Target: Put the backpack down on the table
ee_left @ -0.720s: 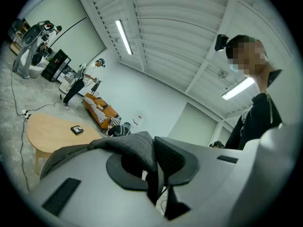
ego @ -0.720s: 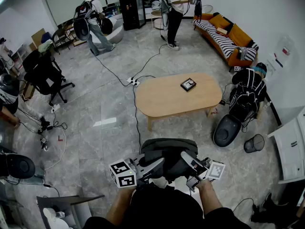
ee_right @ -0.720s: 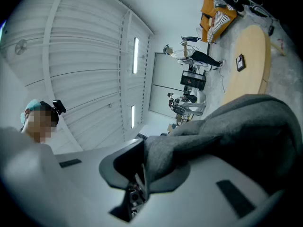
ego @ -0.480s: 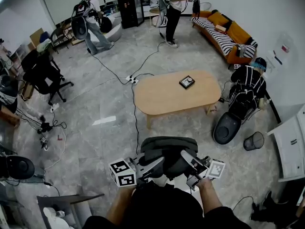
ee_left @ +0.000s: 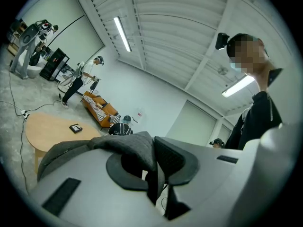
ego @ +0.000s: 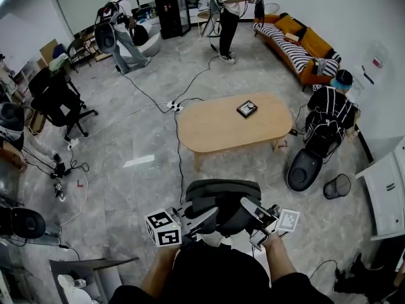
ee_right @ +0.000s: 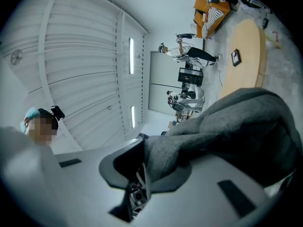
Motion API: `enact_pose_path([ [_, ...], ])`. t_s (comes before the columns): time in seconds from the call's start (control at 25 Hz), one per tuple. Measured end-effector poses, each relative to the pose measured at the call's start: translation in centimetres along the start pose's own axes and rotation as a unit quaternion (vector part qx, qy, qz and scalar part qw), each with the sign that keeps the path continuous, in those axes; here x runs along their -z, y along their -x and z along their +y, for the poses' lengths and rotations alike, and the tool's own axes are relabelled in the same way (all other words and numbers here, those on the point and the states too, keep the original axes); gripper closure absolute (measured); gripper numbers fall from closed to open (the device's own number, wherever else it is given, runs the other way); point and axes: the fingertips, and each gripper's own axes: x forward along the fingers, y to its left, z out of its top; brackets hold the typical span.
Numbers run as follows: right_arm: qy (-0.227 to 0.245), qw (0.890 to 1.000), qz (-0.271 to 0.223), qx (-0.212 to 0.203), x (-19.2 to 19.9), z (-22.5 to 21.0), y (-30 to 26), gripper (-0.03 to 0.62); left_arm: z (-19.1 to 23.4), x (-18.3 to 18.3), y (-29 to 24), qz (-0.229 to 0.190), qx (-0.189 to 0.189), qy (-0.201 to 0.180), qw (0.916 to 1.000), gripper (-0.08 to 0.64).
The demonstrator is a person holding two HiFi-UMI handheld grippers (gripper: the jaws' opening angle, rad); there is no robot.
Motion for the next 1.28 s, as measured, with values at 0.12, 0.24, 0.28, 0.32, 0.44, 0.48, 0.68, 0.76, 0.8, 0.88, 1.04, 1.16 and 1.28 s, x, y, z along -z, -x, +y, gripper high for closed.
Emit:
enact_pose_path([
  [0.12,-0.005,1.000,0.002,-0.001,-0.3,-0.2,0.2,0.549,0.0,0.0,-0.5,0.001,-0.006,-0.001,1.0000,0.503],
  [0.24,-0.019,1.000,0.009,0.003,0.2,-0.5,0.6,0.549,-0.1,0.5,-0.4,0.002,-0.014,0.005,0.9999,0.503],
  [0.28,-0.021,1.000,0.011,0.006,0.4,-0.6,0.9,0.549,-0.3,0.7,-0.3,0.003,-0.016,0.007,0.9998,0.503],
  [0.32,-0.021,1.000,0.014,0.006,0.4,-0.6,1.1,0.549,-0.5,0.9,-0.4,0.003,-0.018,0.008,0.9998,0.503],
  [0.44,-0.023,1.000,0.021,-0.001,0.4,-0.4,1.3,0.549,-0.7,1.3,-0.6,0.003,-0.024,0.009,0.9997,0.503],
  [0.48,-0.026,0.999,0.023,-0.002,0.5,-0.5,1.4,0.549,-0.7,1.5,-0.6,0.004,-0.027,0.011,0.9996,0.503],
  [0.68,-0.038,0.999,0.035,-0.001,0.7,-0.9,2.4,0.549,-1.1,2.4,-1.1,0.001,-0.040,0.020,0.9990,0.503],
  [0.76,-0.039,0.999,0.037,-0.004,0.5,-0.8,2.9,0.549,-1.3,2.9,-1.5,-0.002,-0.043,0.023,0.9988,0.503],
  [0.8,-0.039,0.999,0.036,-0.004,0.4,-0.8,3.1,0.549,-1.4,3.0,-1.7,-0.001,-0.043,0.025,0.9988,0.503],
  [0.88,-0.039,0.999,0.034,-0.002,-0.1,-1.0,3.5,0.549,-1.4,3.0,-2.3,0.001,-0.041,0.027,0.9988,0.503],
  [1.04,-0.040,0.999,0.023,0.000,-1.3,-1.4,3.4,0.549,-0.7,2.6,-3.2,0.004,-0.033,0.031,0.9990,0.503],
  [1.16,-0.038,0.999,0.020,0.004,-2.0,-1.8,3.1,0.549,0.1,2.1,-3.7,0.004,-0.027,0.032,0.9991,0.503],
  [1.28,-0.036,0.999,0.016,0.012,-2.6,-2.5,2.7,0.549,1.1,1.9,-4.0,0.003,-0.020,0.037,0.9991,0.503],
])
